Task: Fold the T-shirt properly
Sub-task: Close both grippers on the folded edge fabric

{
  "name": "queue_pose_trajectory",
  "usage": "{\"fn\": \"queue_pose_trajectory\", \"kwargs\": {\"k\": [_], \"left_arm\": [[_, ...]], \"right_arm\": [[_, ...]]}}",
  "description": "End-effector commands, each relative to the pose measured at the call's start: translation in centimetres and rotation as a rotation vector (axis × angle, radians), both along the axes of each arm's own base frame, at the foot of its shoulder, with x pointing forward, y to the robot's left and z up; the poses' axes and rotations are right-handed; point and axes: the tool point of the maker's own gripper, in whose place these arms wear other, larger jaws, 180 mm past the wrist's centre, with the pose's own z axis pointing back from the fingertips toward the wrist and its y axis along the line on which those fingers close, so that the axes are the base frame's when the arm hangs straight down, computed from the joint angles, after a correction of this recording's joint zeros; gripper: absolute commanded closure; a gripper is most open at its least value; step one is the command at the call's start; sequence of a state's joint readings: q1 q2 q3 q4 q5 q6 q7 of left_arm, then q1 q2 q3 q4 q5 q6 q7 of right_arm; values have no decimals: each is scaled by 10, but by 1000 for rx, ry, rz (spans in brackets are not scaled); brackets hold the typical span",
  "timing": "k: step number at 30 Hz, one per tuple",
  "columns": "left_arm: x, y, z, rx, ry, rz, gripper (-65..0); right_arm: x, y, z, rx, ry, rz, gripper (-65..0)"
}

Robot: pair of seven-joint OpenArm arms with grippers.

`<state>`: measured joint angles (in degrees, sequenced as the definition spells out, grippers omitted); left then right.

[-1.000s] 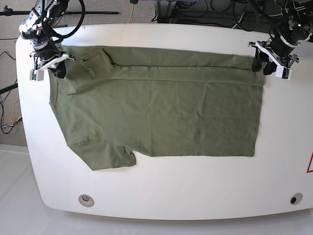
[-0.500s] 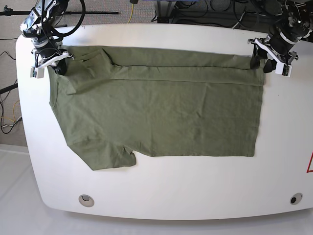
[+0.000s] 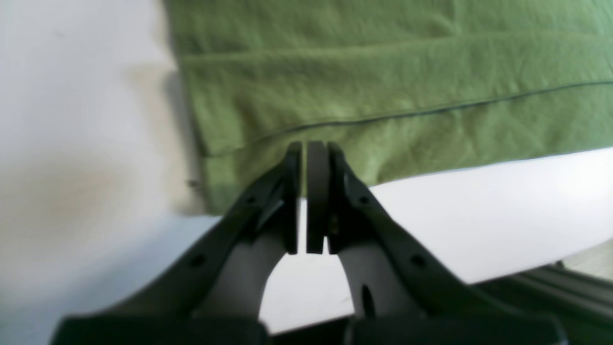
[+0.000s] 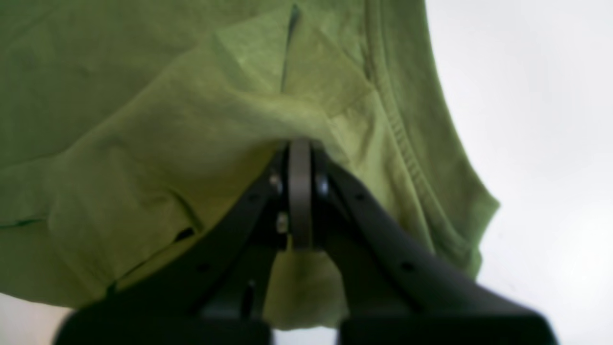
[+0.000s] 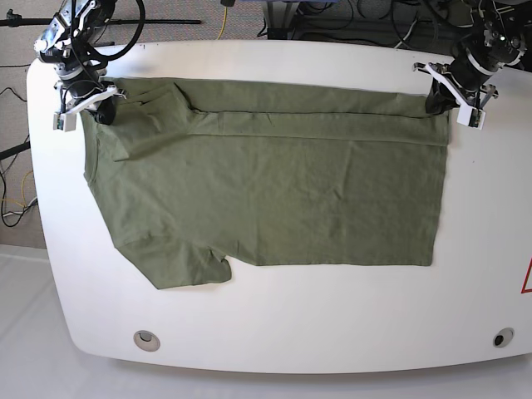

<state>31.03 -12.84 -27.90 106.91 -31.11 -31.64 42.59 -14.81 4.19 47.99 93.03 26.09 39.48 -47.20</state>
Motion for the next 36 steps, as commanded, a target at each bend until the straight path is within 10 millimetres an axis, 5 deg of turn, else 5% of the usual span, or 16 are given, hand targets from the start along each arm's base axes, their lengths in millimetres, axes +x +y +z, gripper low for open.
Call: {"fn": "queue_pose_trajectory", "kwargs": {"k": [1, 8, 13, 19, 27, 29, 34, 36], "left_arm": [[8, -5, 10, -16, -46, -8, 0], [9, -4, 12, -19, -54, -5, -10], [7, 4, 17, -7, -64, 1, -202], [6, 9, 18, -1, -67, 15, -302], [6, 18, 23, 12, -76, 39, -299], [5, 18, 22, 12, -73, 36, -270], [-10, 17, 4, 15, 6, 27, 0], [-13, 15, 0, 16, 15, 20, 0]], "right_arm": [[10, -3, 16, -23, -56, 12, 0], [10, -3, 16, -21, -54, 12, -6], [11, -3, 17, -20, -50, 12, -163], [15, -6, 29, -42, -79, 14, -355], [17, -11, 40, -82, -89, 18, -376], [17, -11, 40, -86, -89, 19, -342], [18, -5, 33, -77, -72, 33, 0], [19, -1, 31, -86, -63, 51, 0]]}}
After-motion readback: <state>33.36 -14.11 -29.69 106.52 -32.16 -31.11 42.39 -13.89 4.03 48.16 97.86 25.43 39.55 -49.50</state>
